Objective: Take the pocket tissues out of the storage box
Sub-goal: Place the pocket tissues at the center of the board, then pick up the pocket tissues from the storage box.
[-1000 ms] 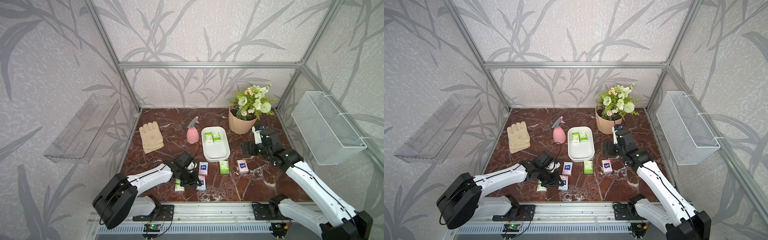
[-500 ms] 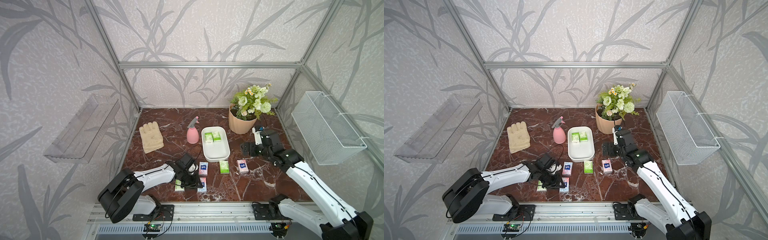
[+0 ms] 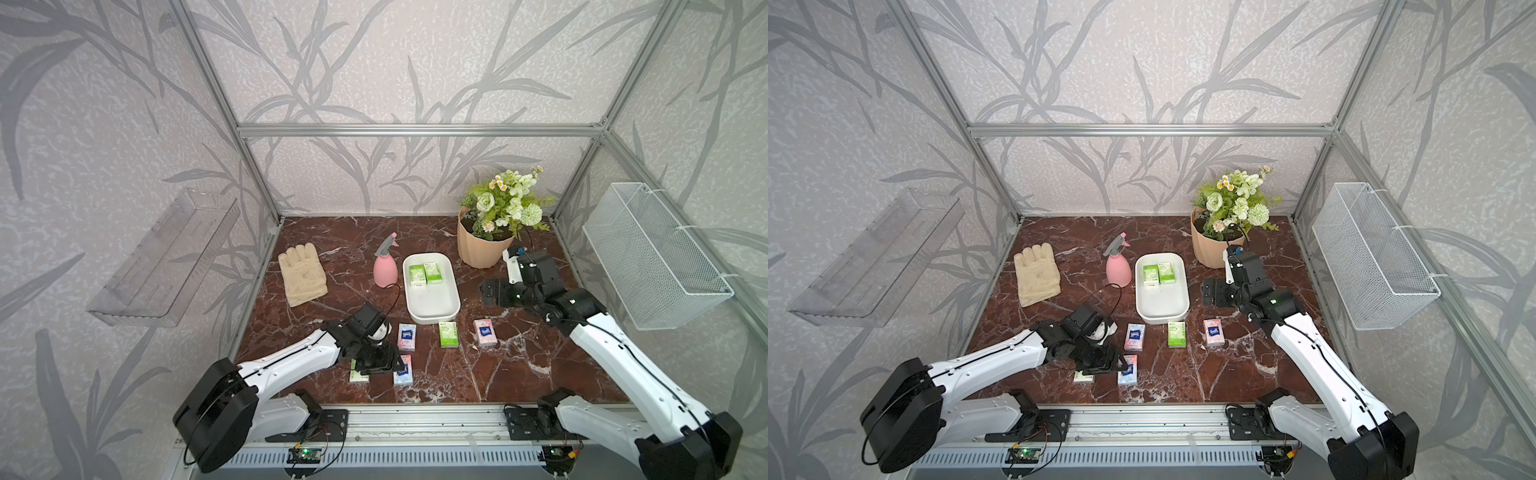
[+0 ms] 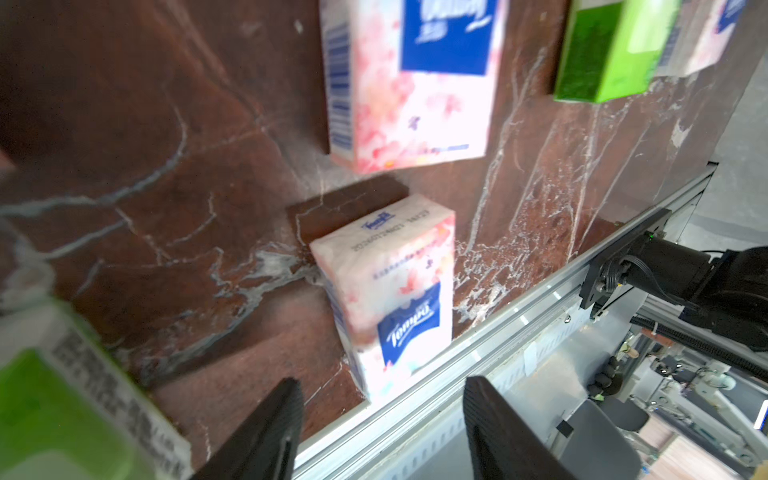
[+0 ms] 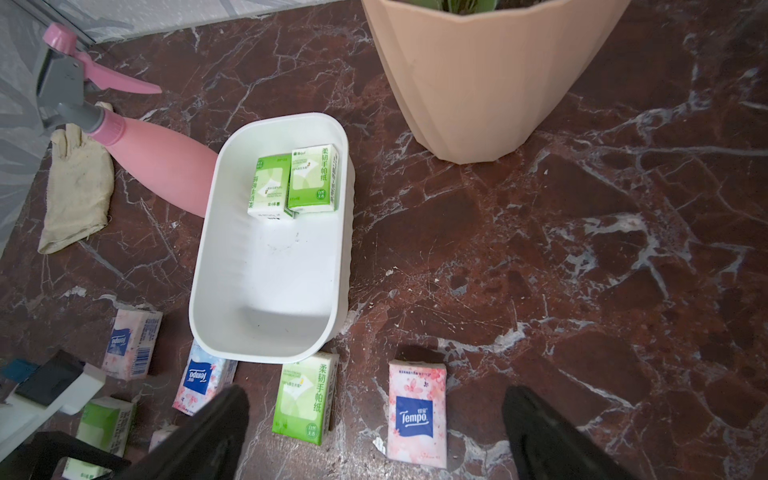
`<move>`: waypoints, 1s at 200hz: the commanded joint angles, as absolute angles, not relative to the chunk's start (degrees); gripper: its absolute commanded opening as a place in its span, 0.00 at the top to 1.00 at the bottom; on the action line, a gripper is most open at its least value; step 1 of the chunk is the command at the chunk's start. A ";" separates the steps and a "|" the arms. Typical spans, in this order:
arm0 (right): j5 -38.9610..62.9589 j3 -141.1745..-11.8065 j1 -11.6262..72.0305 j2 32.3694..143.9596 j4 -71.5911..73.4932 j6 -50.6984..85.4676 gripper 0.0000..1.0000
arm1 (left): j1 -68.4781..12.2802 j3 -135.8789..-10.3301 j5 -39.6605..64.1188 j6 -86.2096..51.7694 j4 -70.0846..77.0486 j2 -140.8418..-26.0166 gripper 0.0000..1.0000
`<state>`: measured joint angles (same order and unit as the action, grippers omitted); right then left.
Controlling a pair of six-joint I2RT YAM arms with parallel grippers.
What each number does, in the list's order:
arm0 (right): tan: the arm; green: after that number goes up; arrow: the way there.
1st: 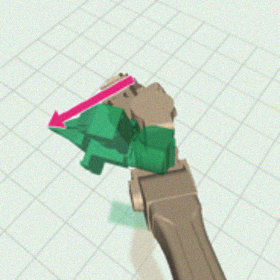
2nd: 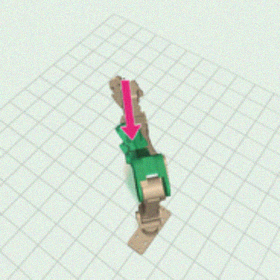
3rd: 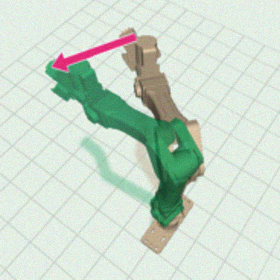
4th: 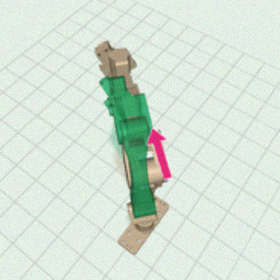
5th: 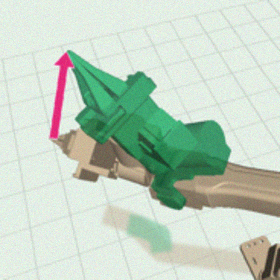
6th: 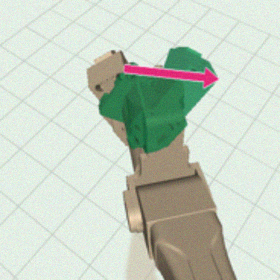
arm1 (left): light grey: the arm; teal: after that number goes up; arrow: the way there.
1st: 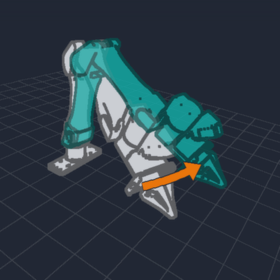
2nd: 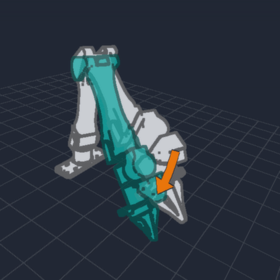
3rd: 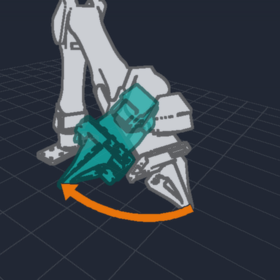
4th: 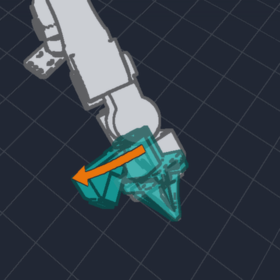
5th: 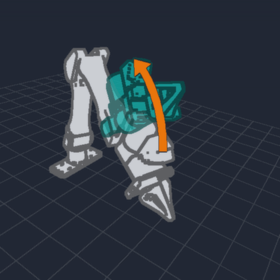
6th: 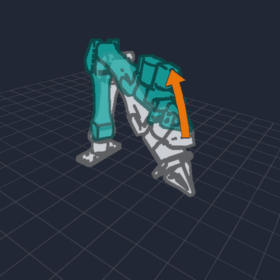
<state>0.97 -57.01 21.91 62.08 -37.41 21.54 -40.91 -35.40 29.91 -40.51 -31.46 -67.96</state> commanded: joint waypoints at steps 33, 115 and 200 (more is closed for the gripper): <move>-0.36 -61.44 26.15 68.74 -39.97 26.63 0.03 | -40.81 -42.32 18.87 -34.85 -38.47 -60.40 0.20; -6.35 -72.71 35.63 86.10 -40.01 28.30 0.09 | -40.19 -42.88 -4.01 -28.49 -26.07 -50.62 0.00; -9.75 -86.06 36.21 104.54 -39.78 27.38 0.18 | -39.72 -41.59 -15.92 -17.72 -21.67 -45.97 0.00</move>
